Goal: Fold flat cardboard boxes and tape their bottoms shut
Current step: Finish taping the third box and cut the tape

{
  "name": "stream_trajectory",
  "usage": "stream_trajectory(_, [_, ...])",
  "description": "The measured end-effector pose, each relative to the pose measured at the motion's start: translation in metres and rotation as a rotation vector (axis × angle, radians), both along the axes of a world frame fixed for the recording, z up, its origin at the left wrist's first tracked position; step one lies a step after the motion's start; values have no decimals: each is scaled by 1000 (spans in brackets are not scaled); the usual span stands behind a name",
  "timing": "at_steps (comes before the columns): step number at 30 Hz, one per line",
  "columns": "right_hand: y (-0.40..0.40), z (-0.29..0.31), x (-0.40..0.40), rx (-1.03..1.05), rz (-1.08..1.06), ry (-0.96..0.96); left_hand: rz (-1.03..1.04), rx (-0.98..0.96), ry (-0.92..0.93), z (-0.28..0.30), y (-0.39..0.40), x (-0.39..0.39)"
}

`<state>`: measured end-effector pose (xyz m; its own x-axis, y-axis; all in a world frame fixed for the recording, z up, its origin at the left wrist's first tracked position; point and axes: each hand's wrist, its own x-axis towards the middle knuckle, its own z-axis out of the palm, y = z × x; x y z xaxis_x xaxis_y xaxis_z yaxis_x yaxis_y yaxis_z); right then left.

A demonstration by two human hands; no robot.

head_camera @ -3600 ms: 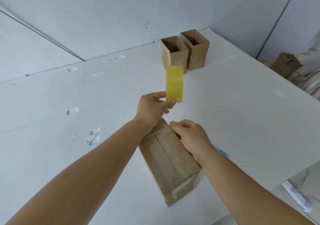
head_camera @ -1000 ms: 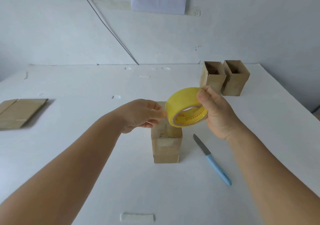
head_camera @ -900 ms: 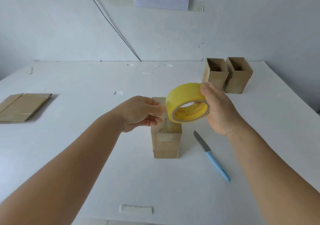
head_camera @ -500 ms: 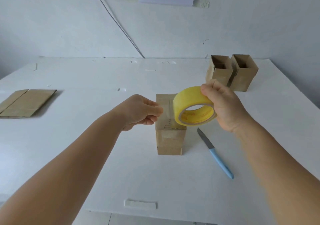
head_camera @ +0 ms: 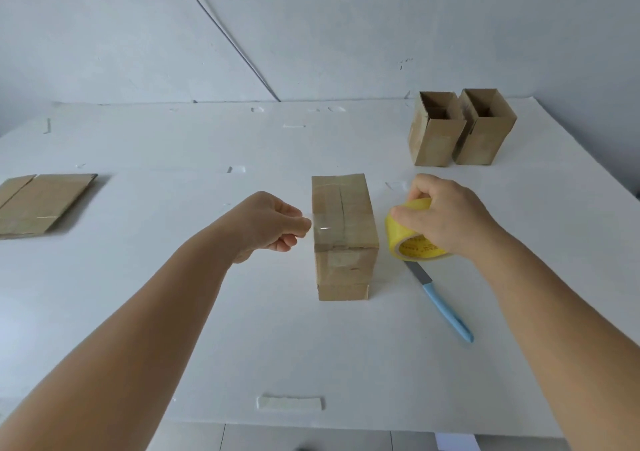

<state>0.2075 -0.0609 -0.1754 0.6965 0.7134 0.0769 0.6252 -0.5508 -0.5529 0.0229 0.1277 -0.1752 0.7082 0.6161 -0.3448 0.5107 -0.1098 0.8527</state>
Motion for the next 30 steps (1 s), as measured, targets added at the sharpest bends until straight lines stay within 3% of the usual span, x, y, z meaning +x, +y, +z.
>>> stream_trajectory(15, [5, -17, 2, -23, 3, 66, -12, -69, -20, -31, 10, -1])
stream_trajectory(22, [4, -40, 4, 36, 7, 241, -30, -285, -13, -56, 9, 1])
stream_trajectory(26, [2, -39, 6, 38, 2, 240, -54, -186, 167, -63, 7, -1])
stream_trajectory(30, [5, -39, 2, 33, -14, 243, 129, 24, 45, -69, 1, -2])
